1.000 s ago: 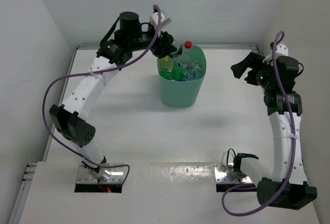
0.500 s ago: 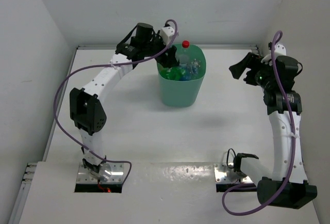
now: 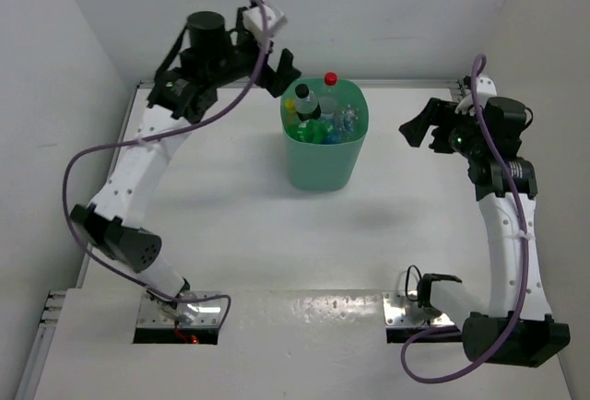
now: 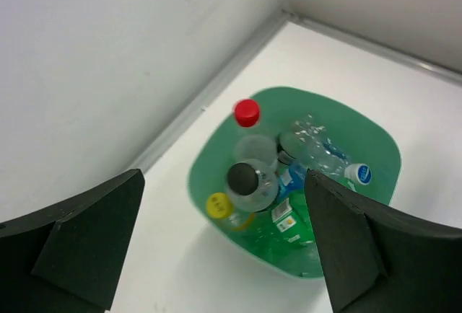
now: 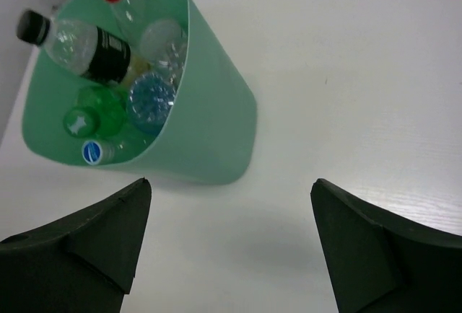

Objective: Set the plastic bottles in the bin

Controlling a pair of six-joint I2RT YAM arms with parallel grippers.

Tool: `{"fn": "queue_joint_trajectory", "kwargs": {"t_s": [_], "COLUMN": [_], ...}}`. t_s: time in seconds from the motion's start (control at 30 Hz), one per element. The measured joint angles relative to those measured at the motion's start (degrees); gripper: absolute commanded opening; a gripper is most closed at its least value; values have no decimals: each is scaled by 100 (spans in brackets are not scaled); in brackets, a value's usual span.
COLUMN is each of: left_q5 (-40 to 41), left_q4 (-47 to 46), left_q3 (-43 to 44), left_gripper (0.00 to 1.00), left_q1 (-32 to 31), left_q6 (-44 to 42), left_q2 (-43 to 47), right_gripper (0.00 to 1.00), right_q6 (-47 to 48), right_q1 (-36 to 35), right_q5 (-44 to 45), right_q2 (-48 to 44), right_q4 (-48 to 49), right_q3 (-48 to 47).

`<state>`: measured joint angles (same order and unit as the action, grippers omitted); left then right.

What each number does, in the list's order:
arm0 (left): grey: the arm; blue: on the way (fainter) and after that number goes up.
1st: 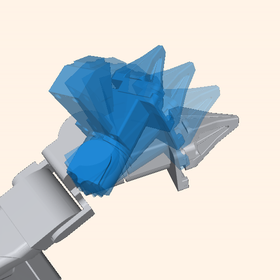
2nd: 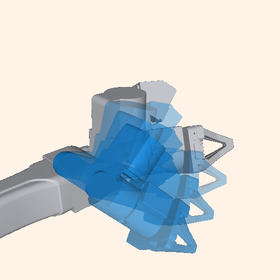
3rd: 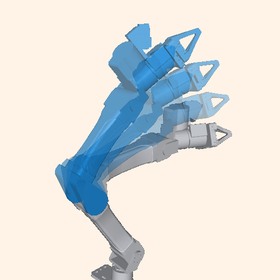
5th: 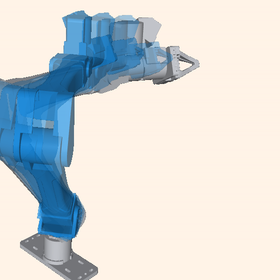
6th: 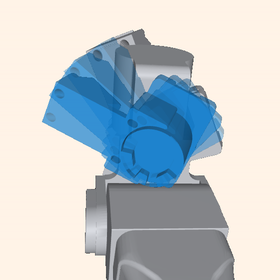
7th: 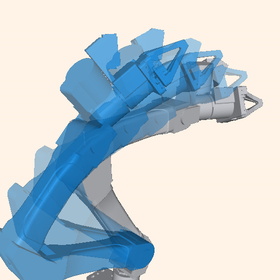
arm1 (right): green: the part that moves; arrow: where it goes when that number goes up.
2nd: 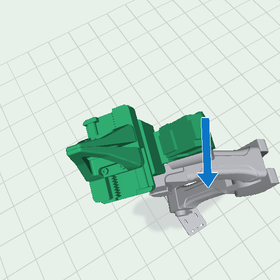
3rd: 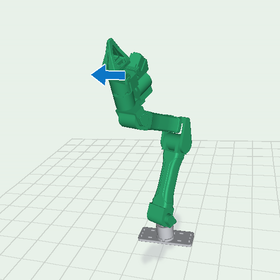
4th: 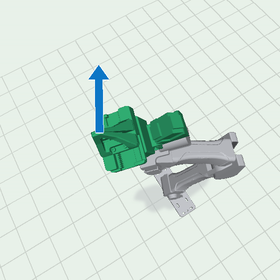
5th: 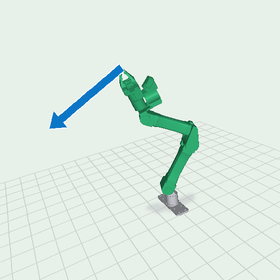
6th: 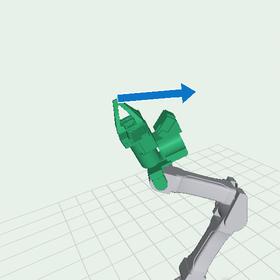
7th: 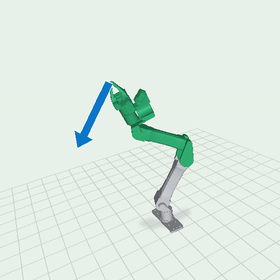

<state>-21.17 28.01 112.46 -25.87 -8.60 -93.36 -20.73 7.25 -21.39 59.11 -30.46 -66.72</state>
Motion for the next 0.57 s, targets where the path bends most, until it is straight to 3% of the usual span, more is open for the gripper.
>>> {"fn": "queue_joint_trajectory", "kwargs": {"t_s": [0.13, 0.27, 0.47, 0.57], "left_q5": [358, 573, 153, -153], "left_q4": [208, 422, 841, 933], "left_q3": [-144, -1187, -2885, -3025], "left_gripper": [100, 100, 100, 100], "left_q1": [385, 1139, 2271, 2594], "left_q6": [179, 483, 887, 999], "left_q2": [627, 1115, 1228, 1228], "right_gripper": [91, 94, 95, 95], "right_q6": [396, 791, 1213, 1311], "right_q1": [-26, -22, 68, 94], "right_q5": [-136, -160, -166, -160], "right_q2": [302, 573, 863, 975], "right_q4": [-409, -828, -1222, -1266], "right_q3": [-229, -452, -623, -662]}}
